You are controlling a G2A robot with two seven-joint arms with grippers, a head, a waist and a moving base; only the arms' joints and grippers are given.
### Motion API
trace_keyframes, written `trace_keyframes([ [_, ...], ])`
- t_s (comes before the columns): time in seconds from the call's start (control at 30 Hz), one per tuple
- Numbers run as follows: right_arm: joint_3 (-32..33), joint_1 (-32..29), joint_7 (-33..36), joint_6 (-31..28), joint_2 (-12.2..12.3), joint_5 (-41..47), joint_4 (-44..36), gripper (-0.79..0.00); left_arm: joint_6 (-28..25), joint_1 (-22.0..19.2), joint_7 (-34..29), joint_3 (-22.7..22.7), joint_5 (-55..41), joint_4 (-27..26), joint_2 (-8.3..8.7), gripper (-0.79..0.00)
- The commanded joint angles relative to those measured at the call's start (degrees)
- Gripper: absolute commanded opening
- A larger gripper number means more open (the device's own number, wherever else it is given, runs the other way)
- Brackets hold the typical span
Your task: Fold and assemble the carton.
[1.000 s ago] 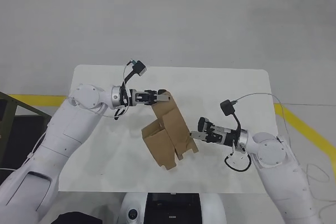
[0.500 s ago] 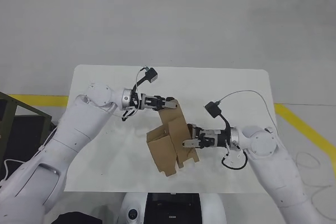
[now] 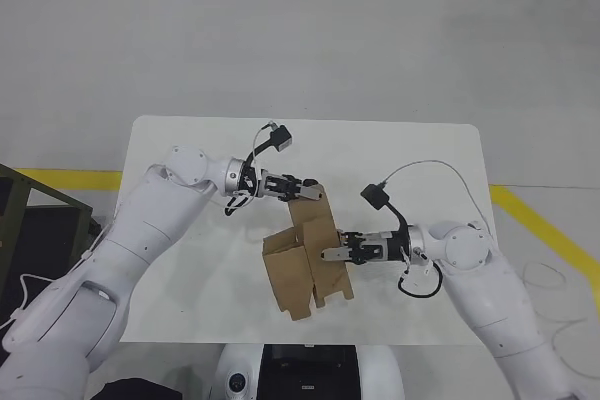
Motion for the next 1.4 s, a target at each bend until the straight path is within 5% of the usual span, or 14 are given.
trace_keyframes([
  [0.0, -0.5, 0.4, 0.1, 0.2, 0.0, 0.6, 0.5, -0.483, -0.4, -0.2, -1.1, 0.0, -0.7, 0.6, -0.22, -0.785],
  [0.27, -3.0, 2.0, 0.1, 0.7, -0.2, 1.1, 1.7, -0.606, -1.1, -0.6, -2.4, -0.2, -1.2, 0.8, -0.74, -0.785],
  [0.43, -4.4, 2.8, -0.4, 0.8, -0.4, 2.2, 3.0, -0.785, -1.1, -0.3, -2.3, -0.3, -0.7, 0.0, -0.68, -0.785],
  [0.5, -4.6, 3.0, -0.5, 0.5, -0.4, 2.8, 3.5, -0.785, -1.1, -0.3, -2.4, -0.4, -0.6, -0.3, -0.67, -0.785],
  [0.53, -4.7, 3.1, -0.5, 0.3, -0.4, 3.2, 3.7, -0.785, -1.1, -0.2, -2.4, -0.4, -0.6, -0.4, -0.66, -0.73],
  [0.57, -4.7, 3.1, -0.4, 0.2, -0.4, 3.6, 3.9, -0.785, -1.1, -0.2, -2.4, -0.5, -0.5, -0.6, -0.64, -0.496],
  [0.6, -4.6, 3.2, -0.2, 0.1, -0.4, 3.8, 4.0, -0.785, -1.1, -0.2, -2.3, -0.5, -0.4, -0.8, -0.62, -0.135],
  [0.63, -4.5, 3.3, 0.0, 0.0, -0.3, 4.0, 4.1, -0.785, -1.2, -0.1, -2.3, -0.6, -0.4, -1.0, -0.6, 0.0],
  [0.87, -3.4, 3.0, -1.6, 0.1, 0.1, 4.7, 3.9, -0.785, -5.3, 1.3, 1.9, -4.2, -0.2, -2.6, 0.47, 0.0],
  [1.37, 5.5, -6.3, -27.5, 8.8, 1.4, -1.4, -6.7, -0.785, -9.9, 9.7, 13.6, -13.8, 5.0, -7.4, 3.28, 0.0],
])
